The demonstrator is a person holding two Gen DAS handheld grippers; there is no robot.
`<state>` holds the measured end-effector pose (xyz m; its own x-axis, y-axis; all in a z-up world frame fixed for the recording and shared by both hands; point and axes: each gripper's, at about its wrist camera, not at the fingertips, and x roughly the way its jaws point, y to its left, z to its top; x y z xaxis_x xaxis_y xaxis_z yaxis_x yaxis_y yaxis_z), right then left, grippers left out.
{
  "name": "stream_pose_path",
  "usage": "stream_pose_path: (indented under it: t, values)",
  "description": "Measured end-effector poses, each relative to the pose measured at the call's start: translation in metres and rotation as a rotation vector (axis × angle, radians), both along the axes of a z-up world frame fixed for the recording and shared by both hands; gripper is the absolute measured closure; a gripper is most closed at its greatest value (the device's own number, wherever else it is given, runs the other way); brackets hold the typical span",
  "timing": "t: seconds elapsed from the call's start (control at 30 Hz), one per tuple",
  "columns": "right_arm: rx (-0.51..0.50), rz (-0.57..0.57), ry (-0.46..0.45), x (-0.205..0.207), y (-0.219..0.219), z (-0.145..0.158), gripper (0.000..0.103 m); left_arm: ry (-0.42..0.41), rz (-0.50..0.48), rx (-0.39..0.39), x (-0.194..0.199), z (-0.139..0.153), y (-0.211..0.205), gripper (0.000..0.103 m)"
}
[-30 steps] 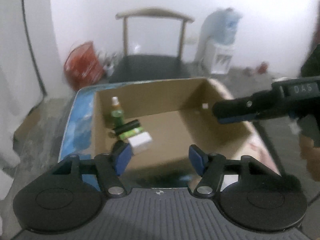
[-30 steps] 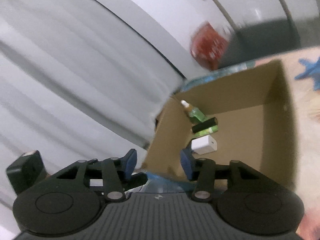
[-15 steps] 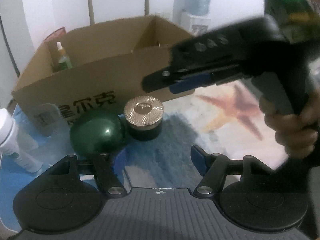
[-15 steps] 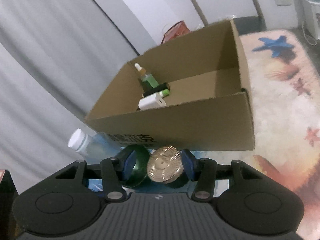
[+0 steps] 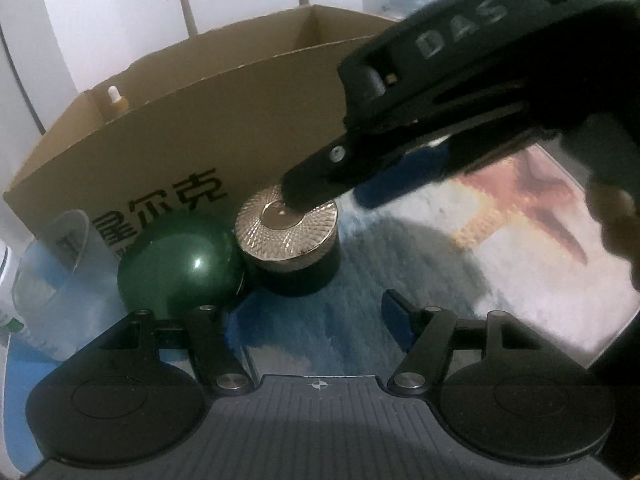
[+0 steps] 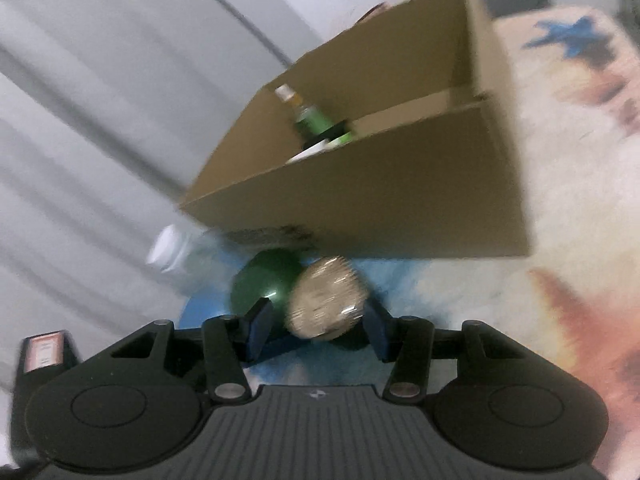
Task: Organize rigid objects
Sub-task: 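Close the right tool on the gold container and lift it over the box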
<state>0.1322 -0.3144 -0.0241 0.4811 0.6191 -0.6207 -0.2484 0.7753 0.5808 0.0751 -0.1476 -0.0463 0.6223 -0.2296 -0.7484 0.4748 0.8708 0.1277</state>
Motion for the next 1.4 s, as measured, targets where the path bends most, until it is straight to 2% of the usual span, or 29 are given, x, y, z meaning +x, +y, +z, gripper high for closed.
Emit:
stream_pose_path:
  t: [0.17,0.3,0.57,0.73,0.83,0.93,1.03,1.2,1.3,1.4]
  values:
    - [0.061,-0.022,0.034,0.017,0.005,-0.016,0.050,-0.013,0.015,-0.015,0.006,-0.001,-0.003,0.035]
    - [0.043,-0.016,0.030,0.017,0.010,-0.018,0.049,-0.028,0.017,-0.036,0.009,-0.004,-0.006,0.034]
    - [0.050,-0.053,0.073,-0.015,-0.018,-0.010,0.049,-0.029,-0.104,-0.065,-0.006,-0.004,-0.006,0.034]
    - [0.073,-0.113,0.091,-0.017,-0.026,-0.017,0.049,-0.082,-0.110,-0.019,-0.004,-0.006,-0.011,0.035]
    - [0.094,-0.122,0.125,-0.013,-0.022,-0.026,0.054,-0.089,-0.108,-0.019,-0.001,-0.009,-0.013,0.038]
    - [0.099,-0.139,0.121,-0.014,-0.019,-0.027,0.054,-0.097,-0.091,-0.009,0.000,-0.011,-0.013,0.044]
    - [0.097,-0.147,0.117,-0.018,-0.021,-0.025,0.055,-0.072,-0.066,-0.040,0.004,-0.005,-0.013,0.046]
    - [0.065,-0.149,0.095,-0.029,-0.016,-0.011,0.057,-0.076,-0.052,-0.041,-0.006,0.002,-0.011,0.046]
    - [0.058,-0.143,0.050,-0.038,-0.012,0.011,0.057,-0.124,-0.045,-0.042,-0.019,0.018,-0.007,0.047]
    - [0.048,-0.122,-0.028,-0.043,-0.004,0.046,0.057,-0.195,-0.032,-0.045,-0.029,0.044,0.000,0.047]
